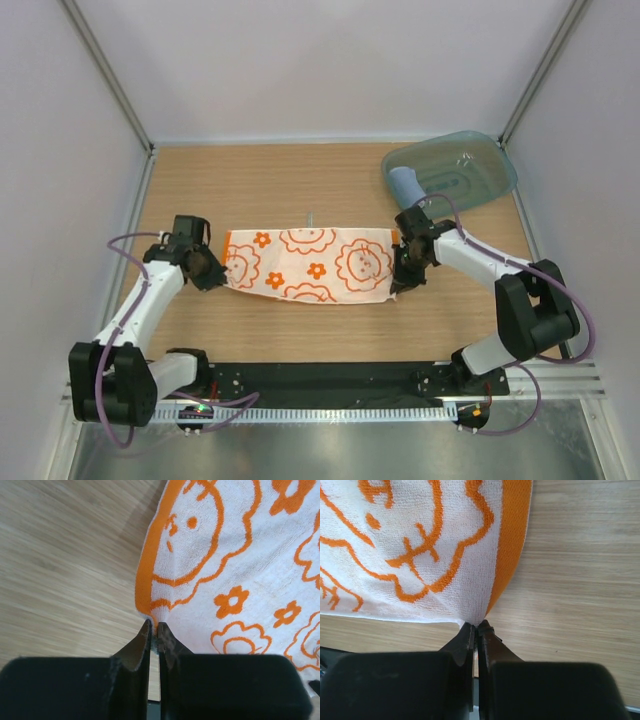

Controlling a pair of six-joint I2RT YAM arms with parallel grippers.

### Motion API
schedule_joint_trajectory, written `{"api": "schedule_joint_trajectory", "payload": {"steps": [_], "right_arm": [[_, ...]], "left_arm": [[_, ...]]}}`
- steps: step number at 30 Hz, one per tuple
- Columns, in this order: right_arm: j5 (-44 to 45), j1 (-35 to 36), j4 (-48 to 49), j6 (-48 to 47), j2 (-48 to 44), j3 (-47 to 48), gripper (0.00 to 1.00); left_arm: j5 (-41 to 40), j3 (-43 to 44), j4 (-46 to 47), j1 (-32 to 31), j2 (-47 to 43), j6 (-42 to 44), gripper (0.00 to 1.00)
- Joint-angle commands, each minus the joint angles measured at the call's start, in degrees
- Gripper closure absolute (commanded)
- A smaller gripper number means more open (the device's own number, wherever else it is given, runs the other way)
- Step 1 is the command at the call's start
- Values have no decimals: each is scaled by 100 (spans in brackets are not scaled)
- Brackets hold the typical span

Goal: Roll the towels

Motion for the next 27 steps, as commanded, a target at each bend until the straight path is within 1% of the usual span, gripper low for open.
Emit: {"api": "schedule_joint_trajectory", "payload": {"steps": [1,3,4,7,9,10,12,13,15,16,20,26,27], "right_arm": [[233,28,269,106,-22,63,99],[269,28,269,141,-22,37,99],[278,20,277,150,-30,-15,98],[322,28,269,203,-39,-156,92],[374,28,303,238,-101,-253,87],[383,20,312,256,-153,-323,75],[435,28,313,265,-197,-376,56],[462,28,312,265,-224,-411,44],[584,20,251,273,-329,-420,38],[611,20,216,282,-381,-420,36],[691,20,172,378,-689,-517,36],[717,20,321,598,-831,-798,41],[717,28,347,633,-761,-833,43]], "left_arm": [[59,-39,-93,47,-83,-222,92],[41,-109,-172,56,-92,-275,91],[-116,-153,-180,47,-83,-301,87],[-38,-329,-102,56,-127,-442,79],[128,-452,21,47,-153,-538,77],[129,-504,56,47,-162,-556,76],[129,-601,162,47,-171,-583,75],[137,-619,171,47,-162,-583,72],[129,-637,197,47,-180,-583,69],[129,-637,197,38,-188,-583,68],[76,-663,197,29,-241,-592,66],[32,-847,329,12,-241,-723,62],[-125,-865,338,12,-224,-732,61]]}}
